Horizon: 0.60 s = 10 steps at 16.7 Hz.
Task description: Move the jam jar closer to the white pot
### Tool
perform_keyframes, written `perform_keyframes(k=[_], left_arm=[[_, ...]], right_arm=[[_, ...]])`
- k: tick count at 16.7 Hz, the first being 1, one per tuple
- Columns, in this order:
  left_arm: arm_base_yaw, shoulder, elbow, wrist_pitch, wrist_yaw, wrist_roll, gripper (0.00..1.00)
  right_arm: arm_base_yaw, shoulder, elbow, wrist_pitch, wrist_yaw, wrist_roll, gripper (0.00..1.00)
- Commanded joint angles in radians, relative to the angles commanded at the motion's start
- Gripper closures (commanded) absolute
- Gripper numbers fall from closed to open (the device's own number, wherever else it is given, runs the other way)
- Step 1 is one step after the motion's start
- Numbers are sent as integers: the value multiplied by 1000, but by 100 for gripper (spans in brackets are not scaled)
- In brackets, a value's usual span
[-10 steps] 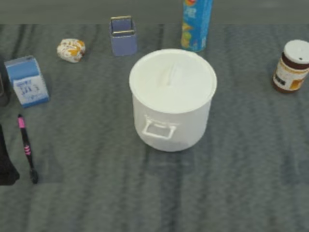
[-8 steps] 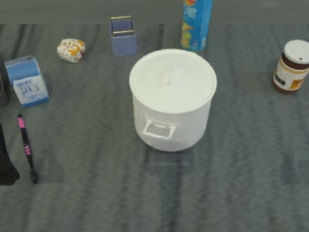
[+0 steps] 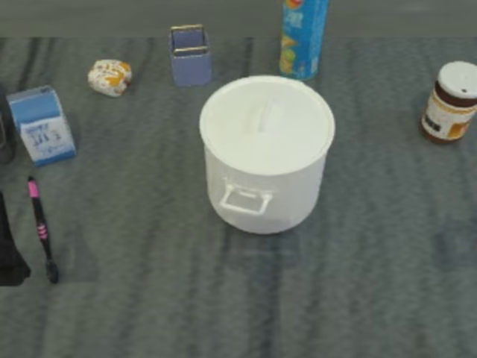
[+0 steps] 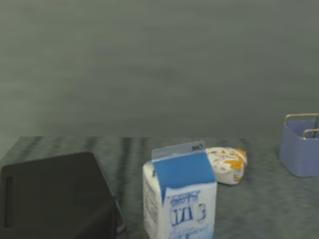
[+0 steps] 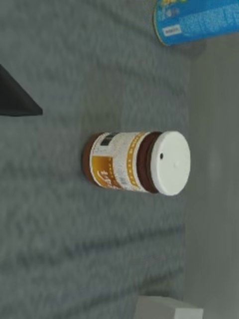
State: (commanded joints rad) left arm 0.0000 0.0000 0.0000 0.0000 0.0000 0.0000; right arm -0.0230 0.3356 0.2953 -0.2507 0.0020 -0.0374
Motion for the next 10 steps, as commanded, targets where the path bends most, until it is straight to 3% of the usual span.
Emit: perform_keyframes(k=[10], left_arm=[[0,0,0,0,0,0,0]], right_arm=[[-35,928,930,-527,-13,-162,0]])
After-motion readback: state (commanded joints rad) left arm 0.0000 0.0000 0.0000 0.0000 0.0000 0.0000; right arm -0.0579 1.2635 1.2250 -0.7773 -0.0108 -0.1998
